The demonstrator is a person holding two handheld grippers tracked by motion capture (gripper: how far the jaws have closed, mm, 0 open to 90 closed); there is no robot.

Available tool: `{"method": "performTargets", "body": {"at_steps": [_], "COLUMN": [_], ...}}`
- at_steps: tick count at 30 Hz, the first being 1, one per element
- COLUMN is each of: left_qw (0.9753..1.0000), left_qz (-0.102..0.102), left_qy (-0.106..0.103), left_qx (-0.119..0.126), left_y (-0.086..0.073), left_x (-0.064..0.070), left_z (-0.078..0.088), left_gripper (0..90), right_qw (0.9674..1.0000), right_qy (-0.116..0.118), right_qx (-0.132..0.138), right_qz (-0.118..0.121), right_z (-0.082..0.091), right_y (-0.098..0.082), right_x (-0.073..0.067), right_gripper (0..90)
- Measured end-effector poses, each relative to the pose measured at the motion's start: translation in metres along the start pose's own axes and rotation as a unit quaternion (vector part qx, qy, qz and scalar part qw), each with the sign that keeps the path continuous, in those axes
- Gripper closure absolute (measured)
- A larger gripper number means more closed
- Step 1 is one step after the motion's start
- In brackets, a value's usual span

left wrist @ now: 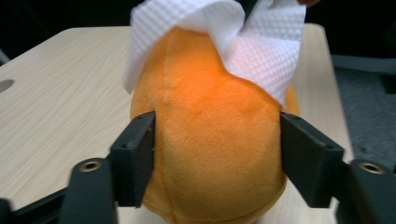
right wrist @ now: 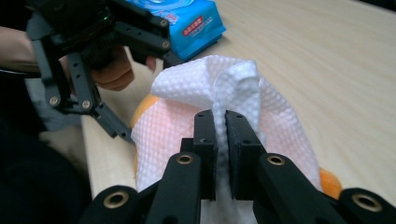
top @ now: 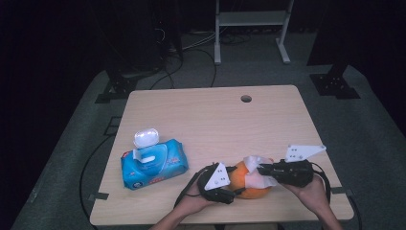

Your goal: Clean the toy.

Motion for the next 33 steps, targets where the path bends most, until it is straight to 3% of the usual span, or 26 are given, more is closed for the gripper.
{"method": "performTargets", "body": {"at_steps": [5, 7, 8, 11, 13, 15, 17, 19, 22, 23, 25, 27, 29, 30, 31, 33], "left_qw": [0.9999, 0.999, 0.9988, 0.9997, 1.0, 1.0, 0.9998, 0.9999, 0.9997, 0.9997, 0.9998, 0.9999, 0.9992, 0.9989, 0.9987, 0.9991], "left_qz": [0.016, 0.039, 0.041, 0.017, 0.002, -0.004, -0.013, -0.007, -0.008, -0.008, -0.004, 0.003, 0.033, 0.044, 0.05, 0.04], "left_qy": [0.0, -0.018, -0.026, -0.014, -0.002, 0.006, 0.011, 0.013, 0.02, 0.021, 0.016, 0.011, 0.012, 0.006, -0.006, -0.009], "left_qx": [-0.001, -0.011, -0.012, -0.01, 0.001, 0.002, -0.001, 0.004, 0.009, 0.012, 0.009, 0.003, -0.016, -0.015, -0.011, -0.012], "left_y": [0.003, 0.001, 0.0, 0.002, 0.006, 0.008, 0.007, 0.007, 0.008, 0.009, 0.008, 0.005, 0.002, 0.002, 0.001, 0.001], "left_x": [-0.005, -0.006, -0.004, -0.002, -0.001, 0.0, 0.0, -0.003, -0.007, -0.008, -0.007, -0.008, -0.013, -0.014, -0.014, -0.012], "left_z": [0.0, -0.006, -0.007, -0.005, -0.003, -0.004, -0.003, 0.0, 0.004, 0.005, 0.003, 0.0, -0.003, -0.003, -0.003, -0.003], "left_gripper": [8.1, 7.1, 10.5, 29.5, 37.8, 39.2, 40.1, 41.6, 41.9, 41.8, 37.6, 26.6, 10.4, 7.1, 8.6, 16.3], "right_qw": [0.9995, 0.9988, 0.9988, 0.9994, 0.999, 0.9982, 0.9972, 0.9975, 0.9981, 0.9984, 0.9986, 0.9984, 0.9981, 0.9983, 0.9981, 0.9975], "right_qy": [0.03, 0.046, 0.047, 0.03, 0.022, 0.024, 0.017, 0.009, -0.035, -0.04, -0.039, -0.039, -0.033, -0.03, -0.033, -0.041], "right_qx": [-0.008, -0.007, -0.009, -0.002, 0.017, 0.02, 0.001, 0.002, 0.007, 0.012, 0.005, -0.007, -0.018, -0.019, -0.019, -0.017], "right_qz": [0.011, 0.012, 0.012, 0.019, 0.035, 0.052, 0.073, 0.07, 0.05, 0.037, 0.034, 0.042, 0.049, 0.046, 0.048, 0.056], "right_z": [0.001, 0.003, 0.003, 0.003, 0.001, -0.007, -0.02, -0.02, -0.006, -0.002, -0.001, -0.006, -0.01, -0.01, -0.011, -0.011], "right_y": [-0.005, -0.007, -0.007, 0.001, 0.015, 0.024, 0.026, 0.025, 0.022, 0.021, 0.017, 0.014, 0.012, 0.013, 0.013, 0.018], "right_x": [-0.003, -0.003, -0.003, -0.005, -0.015, -0.025, -0.032, -0.029, -0.011, -0.006, -0.006, -0.009, -0.011, -0.011, -0.011, -0.013], "right_gripper": [82.5, 82.5, 82.5, 82.7, 82.8, 82.8, 82.8, 83.1, 83.1, 83.0, 83.0, 83.0, 83.0, 82.9, 82.9, 82.8]}}
Point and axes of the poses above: each handheld gripper's, and its own axes: z roughly backward along the jaws, y roughly out of its top, x roughly to its right, the point moved 8 cm from there along -z, roughly forward along the jaws, and after that the axes turned 3 degrees about z, right-handed, at the moved point
